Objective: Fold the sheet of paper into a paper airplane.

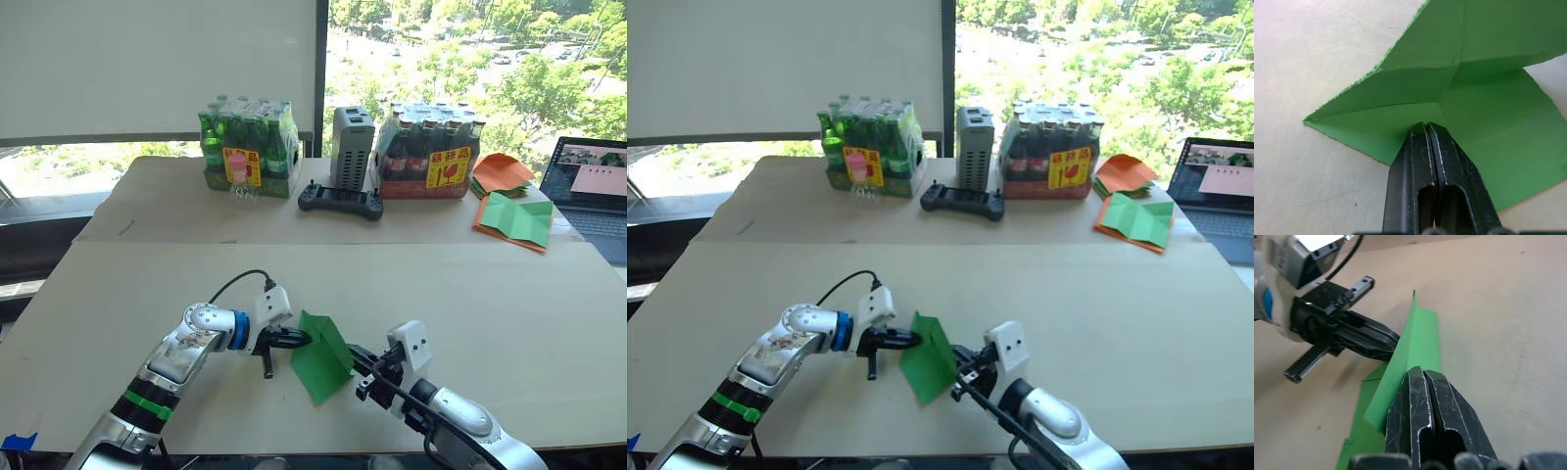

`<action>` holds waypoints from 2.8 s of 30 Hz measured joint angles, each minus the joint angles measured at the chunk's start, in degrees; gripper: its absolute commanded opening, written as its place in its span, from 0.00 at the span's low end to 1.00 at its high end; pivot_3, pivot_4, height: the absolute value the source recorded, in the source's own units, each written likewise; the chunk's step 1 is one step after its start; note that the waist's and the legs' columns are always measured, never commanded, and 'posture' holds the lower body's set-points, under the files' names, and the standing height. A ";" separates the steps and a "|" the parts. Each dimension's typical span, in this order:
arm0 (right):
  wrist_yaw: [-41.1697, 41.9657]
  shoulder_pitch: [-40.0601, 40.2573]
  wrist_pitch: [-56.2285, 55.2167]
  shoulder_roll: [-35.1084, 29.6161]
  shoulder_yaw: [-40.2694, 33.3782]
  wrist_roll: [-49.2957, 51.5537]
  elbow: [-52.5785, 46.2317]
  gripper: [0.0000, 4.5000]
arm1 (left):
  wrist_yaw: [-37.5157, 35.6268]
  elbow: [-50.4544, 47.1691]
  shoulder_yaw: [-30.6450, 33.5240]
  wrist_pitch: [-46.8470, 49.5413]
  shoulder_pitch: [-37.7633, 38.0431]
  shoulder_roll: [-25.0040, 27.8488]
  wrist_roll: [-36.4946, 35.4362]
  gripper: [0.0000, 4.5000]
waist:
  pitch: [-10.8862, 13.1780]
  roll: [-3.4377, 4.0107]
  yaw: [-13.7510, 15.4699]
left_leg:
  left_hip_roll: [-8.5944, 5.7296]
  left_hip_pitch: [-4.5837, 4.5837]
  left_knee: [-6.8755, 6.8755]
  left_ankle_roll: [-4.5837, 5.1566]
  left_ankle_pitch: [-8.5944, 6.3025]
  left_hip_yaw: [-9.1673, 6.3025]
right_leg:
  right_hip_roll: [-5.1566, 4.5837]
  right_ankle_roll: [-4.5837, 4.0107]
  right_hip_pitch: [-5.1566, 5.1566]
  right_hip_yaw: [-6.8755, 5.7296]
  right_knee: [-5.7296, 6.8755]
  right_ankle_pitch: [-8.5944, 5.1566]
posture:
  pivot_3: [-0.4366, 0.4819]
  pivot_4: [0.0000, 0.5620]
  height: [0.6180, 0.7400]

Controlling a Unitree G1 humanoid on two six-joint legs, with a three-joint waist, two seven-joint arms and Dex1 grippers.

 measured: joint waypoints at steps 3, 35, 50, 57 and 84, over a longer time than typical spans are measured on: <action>0.65 -1.85 0.19 -0.83 2.88 -0.34 0.46 0.00 | 0.03 -0.04 0.00 0.02 0.02 0.00 0.00 0.01 | 0.00 0.00 -0.01 | -0.01 0.00 0.00 0.00 0.00 0.00 | -0.01 0.00 0.00 0.00 0.00 0.00 | 0.48 0.27 0.49; 4.78 -12.49 -1.61 -2.18 9.42 -10.17 13.52 0.00 | 5.58 -11.53 10.78 9.20 5.08 3.58 -8.75 0.01 | 0.01 0.01 -1.07 | 0.00 -0.04 -0.02 -0.11 0.05 0.00 | -0.02 -0.03 -0.08 0.02 0.18 -0.01 | 0.48 0.27 0.49; 5.68 -14.60 -1.28 -2.05 9.36 -11.10 14.52 0.00 | 5.82 -7.37 3.85 0.79 8.19 2.50 -3.66 0.01 | 0.01 0.01 -0.99 | -0.01 -0.03 -0.01 -0.12 0.06 0.00 | -0.03 -0.04 -0.06 0.02 0.18 -0.02 | 0.48 0.27 0.49; 6.70 -21.51 -1.25 -2.00 9.97 -12.83 19.50 0.00 | 5.75 -7.42 3.37 -0.23 8.33 2.66 -3.17 0.01 | 0.01 0.01 -1.03 | -0.01 -0.02 -0.01 -0.12 0.06 0.00 | -0.03 -0.04 -0.06 0.01 0.18 -0.02 | 0.48 0.27 0.49; 5.74 -33.71 -1.96 4.79 12.25 -20.35 34.23 0.00 | 6.40 -9.19 3.40 -0.86 9.53 3.77 -1.94 0.01 | -0.01 0.04 -1.27 | 0.00 0.08 -0.04 -0.16 0.07 0.00 | -0.01 -0.05 -0.09 0.02 0.27 -0.03 | 0.48 0.27 0.49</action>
